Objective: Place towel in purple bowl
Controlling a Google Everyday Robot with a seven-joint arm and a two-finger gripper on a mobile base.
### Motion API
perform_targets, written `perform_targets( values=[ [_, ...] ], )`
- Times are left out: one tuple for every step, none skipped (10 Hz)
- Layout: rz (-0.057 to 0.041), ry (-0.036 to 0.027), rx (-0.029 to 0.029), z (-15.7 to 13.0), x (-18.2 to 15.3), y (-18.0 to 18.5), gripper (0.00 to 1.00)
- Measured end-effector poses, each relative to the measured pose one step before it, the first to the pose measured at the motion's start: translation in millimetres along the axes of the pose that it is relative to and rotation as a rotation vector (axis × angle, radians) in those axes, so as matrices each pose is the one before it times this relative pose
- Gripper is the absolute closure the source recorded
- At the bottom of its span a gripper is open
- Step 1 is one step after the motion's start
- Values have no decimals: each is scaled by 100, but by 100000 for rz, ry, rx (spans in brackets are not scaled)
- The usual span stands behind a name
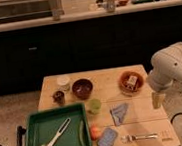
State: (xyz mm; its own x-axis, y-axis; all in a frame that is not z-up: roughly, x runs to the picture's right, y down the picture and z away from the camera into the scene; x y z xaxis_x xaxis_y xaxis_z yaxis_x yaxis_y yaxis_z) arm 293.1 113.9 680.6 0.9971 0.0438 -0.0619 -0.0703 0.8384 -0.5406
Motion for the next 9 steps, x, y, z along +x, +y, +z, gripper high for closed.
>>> perform_targets(
  values=[
    [3,5,1,-1,3,2,20],
    [-8,4,-3,0,-2,0,20],
    [-44,5,3,23,-10,22,20],
    [-727,-193,6,240,-287,242,20],
    [-1521,-456,-6,774,-860,730,20],
    [-1256,-335,-134,899,-902,668,20],
    [-1931,-573,-69,914,-1316,581,20],
    [-725,-120,-130,356,-392,255,20],
    [-292,-113,-121,139,62,169,20]
  ],
)
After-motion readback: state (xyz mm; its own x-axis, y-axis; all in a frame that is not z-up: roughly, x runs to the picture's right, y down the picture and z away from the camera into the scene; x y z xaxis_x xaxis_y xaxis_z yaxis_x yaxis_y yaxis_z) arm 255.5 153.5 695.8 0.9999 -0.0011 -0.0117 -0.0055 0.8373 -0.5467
